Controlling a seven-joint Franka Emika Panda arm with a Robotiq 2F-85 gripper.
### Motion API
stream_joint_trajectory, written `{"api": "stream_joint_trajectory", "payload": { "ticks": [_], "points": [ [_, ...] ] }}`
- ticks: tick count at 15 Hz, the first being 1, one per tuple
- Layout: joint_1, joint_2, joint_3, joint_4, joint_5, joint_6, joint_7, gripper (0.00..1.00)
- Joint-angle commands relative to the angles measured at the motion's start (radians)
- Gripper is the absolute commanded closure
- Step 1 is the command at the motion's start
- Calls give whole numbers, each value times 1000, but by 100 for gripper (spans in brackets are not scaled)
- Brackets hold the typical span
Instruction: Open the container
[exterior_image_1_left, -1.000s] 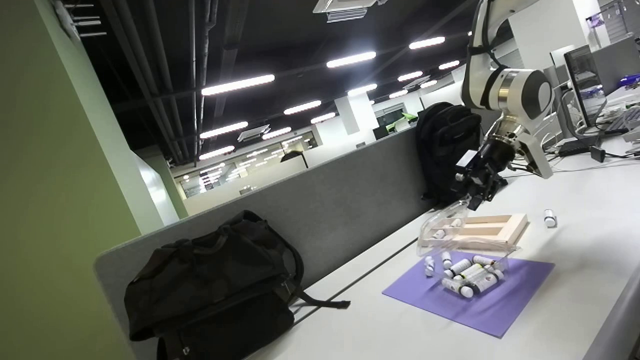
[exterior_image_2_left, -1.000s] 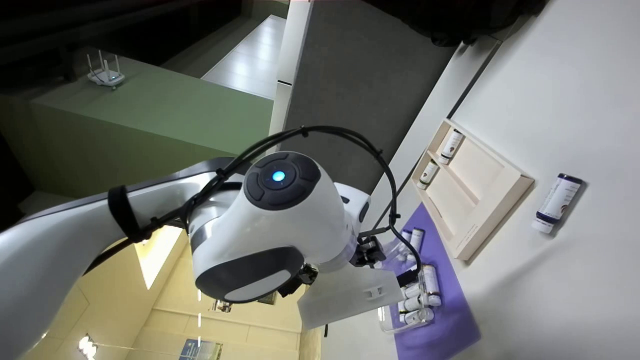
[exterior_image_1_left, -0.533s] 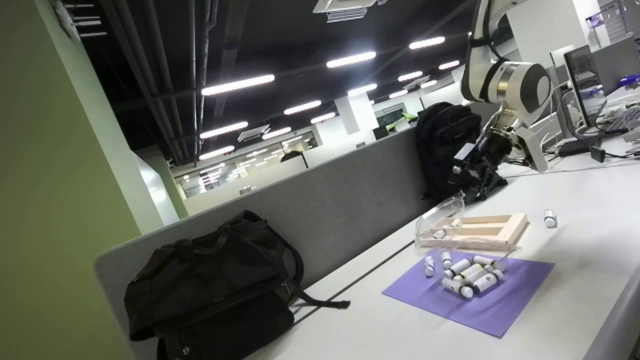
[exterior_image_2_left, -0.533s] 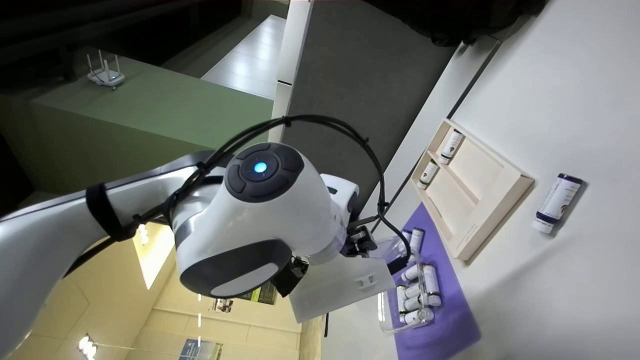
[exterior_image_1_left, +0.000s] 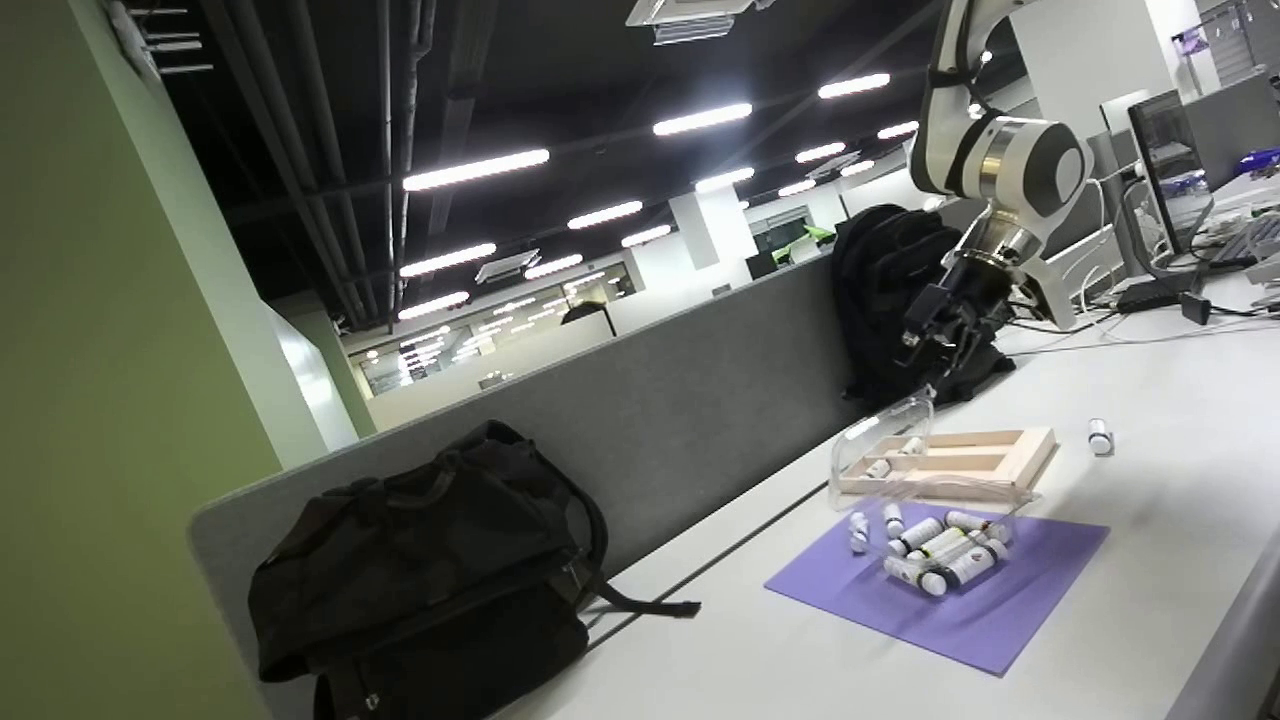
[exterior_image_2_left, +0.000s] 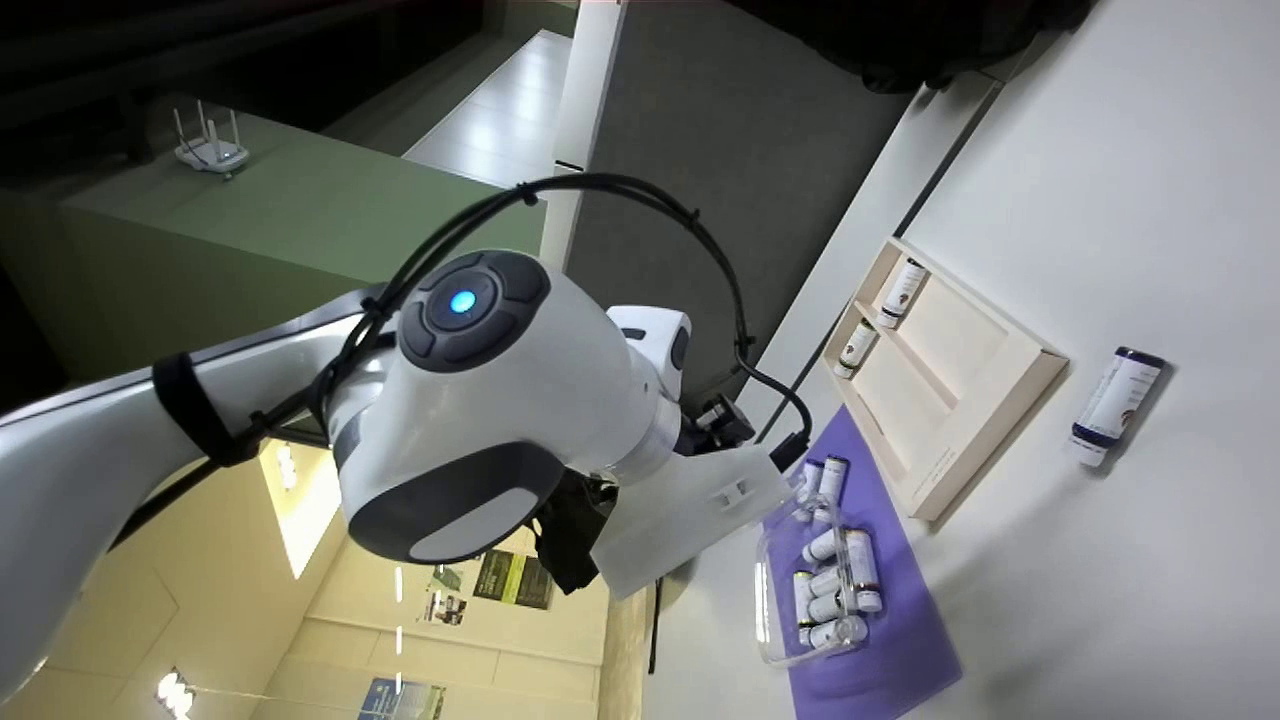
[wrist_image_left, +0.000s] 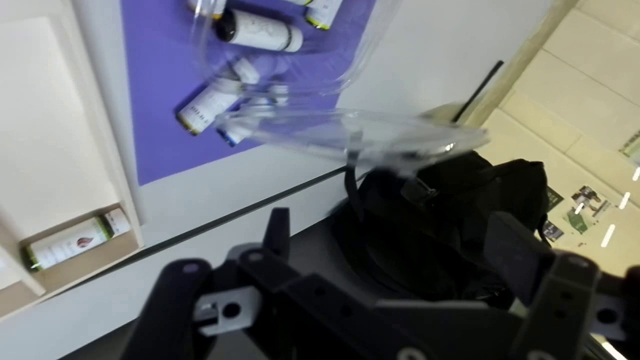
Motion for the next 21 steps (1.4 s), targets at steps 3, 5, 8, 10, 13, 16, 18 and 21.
{"api": "stream_joint_trajectory", "payload": {
  "ticks": [3,5,8,10,13,16,18,21],
  "points": [
    [32,15,11,36,-6,124,37,0],
    [41,12,7,16,-106,101,197,0],
    [37,14,5,12,-241,30,374,0],
    [28,92,6,47,-296,4,448,0],
    [24,145,10,44,-343,7,531,0],
    [15,224,16,67,-368,-11,573,0],
    [14,254,23,75,-384,-20,595,0],
    [8,274,33,88,-400,-48,611,0]
  ]
}}
